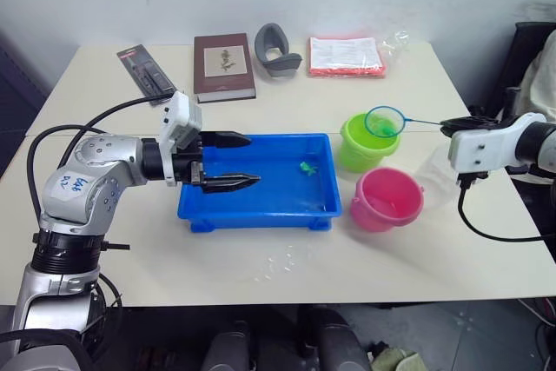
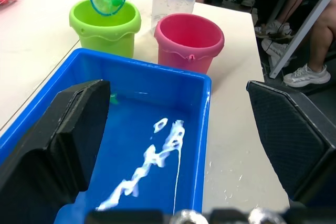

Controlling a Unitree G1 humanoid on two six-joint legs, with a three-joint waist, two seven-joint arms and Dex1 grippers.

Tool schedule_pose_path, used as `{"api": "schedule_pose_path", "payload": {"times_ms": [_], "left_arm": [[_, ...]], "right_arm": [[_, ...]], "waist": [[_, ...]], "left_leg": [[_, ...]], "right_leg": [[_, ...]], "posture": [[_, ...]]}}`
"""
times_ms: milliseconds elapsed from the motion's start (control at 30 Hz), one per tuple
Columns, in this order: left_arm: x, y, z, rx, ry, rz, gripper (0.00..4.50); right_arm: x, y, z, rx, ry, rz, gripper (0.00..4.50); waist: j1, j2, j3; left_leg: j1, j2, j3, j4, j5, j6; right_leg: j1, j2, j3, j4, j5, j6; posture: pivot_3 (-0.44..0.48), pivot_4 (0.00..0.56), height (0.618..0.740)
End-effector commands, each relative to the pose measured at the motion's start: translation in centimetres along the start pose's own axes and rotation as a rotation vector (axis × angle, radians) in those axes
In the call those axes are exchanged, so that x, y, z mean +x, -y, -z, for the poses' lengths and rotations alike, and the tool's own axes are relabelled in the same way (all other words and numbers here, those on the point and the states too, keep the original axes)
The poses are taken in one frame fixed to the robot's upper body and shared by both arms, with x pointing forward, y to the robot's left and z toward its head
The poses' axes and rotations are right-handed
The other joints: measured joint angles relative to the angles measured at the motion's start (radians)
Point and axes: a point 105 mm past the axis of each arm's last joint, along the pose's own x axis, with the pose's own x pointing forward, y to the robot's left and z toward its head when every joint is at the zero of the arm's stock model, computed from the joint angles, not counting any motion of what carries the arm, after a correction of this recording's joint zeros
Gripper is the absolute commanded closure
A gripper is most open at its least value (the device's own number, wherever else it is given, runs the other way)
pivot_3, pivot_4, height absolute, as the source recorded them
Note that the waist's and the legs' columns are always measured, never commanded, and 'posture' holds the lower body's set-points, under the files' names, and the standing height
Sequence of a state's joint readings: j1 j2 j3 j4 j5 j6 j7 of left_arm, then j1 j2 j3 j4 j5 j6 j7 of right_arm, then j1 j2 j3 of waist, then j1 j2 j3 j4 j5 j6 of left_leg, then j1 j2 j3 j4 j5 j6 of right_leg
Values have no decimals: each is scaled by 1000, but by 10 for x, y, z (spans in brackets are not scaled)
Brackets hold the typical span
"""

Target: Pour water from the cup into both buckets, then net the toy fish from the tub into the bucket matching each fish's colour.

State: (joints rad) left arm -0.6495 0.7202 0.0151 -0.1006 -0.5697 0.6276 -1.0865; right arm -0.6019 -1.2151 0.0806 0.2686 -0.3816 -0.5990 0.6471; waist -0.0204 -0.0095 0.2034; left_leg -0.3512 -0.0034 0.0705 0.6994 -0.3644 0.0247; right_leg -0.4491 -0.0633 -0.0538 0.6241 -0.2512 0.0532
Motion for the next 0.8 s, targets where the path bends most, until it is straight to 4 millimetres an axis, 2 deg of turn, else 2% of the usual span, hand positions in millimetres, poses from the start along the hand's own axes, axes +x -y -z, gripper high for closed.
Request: {"api": "schedule_pose_path", "payload": {"times_ms": [33, 100, 200, 300, 433, 500, 533, 600, 733, 767, 800], "left_arm": [[-1, -1, -8, 48, 11, 5, 25], [0, -1, -8, 52, 10, 9, 25], [1, -4, -8, 57, 10, 6, 25], [2, -4, -8, 62, 8, 13, 25], [1, -6, -8, 71, -1, 8, 25], [1, -5, -9, 73, 0, 9, 25], [1, -5, -9, 75, -1, 6, 25], [-1, -6, -8, 73, -2, -5, 25], [-5, -4, -6, 65, -8, -13, 25], [-6, -4, -5, 61, -13, -20, 25], [-9, -4, -2, 51, -23, -26, 25]], "right_arm": [[-10, 22, 11, -135, -26, 83, 4500], [-10, 9, 6, -231, 10, 13, 4500], [-11, 24, 7, -288, 2, 68, 4500], [-3, 9, -5, -336, 79, 7, 4500], [1, 29, 10, -296, 9, 83, 4500], [7, 17, -1, -344, 71, 22, 4500], [7, 16, -3, -333, 84, 29, 4500], [8, 28, 9, -286, 22, 73, 4500], [8, 24, 9, -257, 45, 63, 4500], [6, 36, 18, -144, 1, 116, 4500], [5, 49, 31, 104, -46, 187, 4500]], "waist": [[-3, 0, 0], [-5, 0, 0], [-8, 0, 0], [-8, 0, 0], [-9, 0, 0], [-8, 0, 0], [-7, 0, 0], [-7, 0, 0], [-7, 0, 0], [-7, 0, 0], [-7, 0, 0]], "left_leg": [[0, 0, 0, 0, 0, 0], [0, 0, 0, 0, 0, -1], [0, 1, -1, 0, 1, -1], [1, 1, 1, 0, 1, -1], [1, 1, 1, 0, 1, -2], [1, 1, 2, 0, 1, -1], [1, 2, 1, 0, 1, -1], [1, 2, 0, 0, 1, -1], [1, 1, 0, 0, 1, -1], [0, 2, 0, 0, 1, -1], [0, 2, 0, 0, 1, -1]], "right_leg": [[0, 0, 0, 0, 0, 0], [0, 0, 0, 0, 0, 0], [0, 1, 0, 0, -1, -1], [0, 1, 1, 2, -1, -1], [0, 2, 1, 2, -1, -1], [0, 2, 2, 2, -1, -1], [-1, 2, 2, 2, -1, -2], [-1, 2, 1, 2, -1, -2], [-1, 2, 1, 2, -1, -2], [-1, 2, 1, 2, -1, -2], [-1, 2, 1, 2, -1, -2]], "posture": [[0, 150, 740], [0, 150, 740], [0, 150, 740], [0, 150, 740], [0, 150, 740], [0, 150, 740], [0, 150, 740], [0, 150, 740], [0, 150, 740], [0, 150, 740], [0, 150, 740]]}}
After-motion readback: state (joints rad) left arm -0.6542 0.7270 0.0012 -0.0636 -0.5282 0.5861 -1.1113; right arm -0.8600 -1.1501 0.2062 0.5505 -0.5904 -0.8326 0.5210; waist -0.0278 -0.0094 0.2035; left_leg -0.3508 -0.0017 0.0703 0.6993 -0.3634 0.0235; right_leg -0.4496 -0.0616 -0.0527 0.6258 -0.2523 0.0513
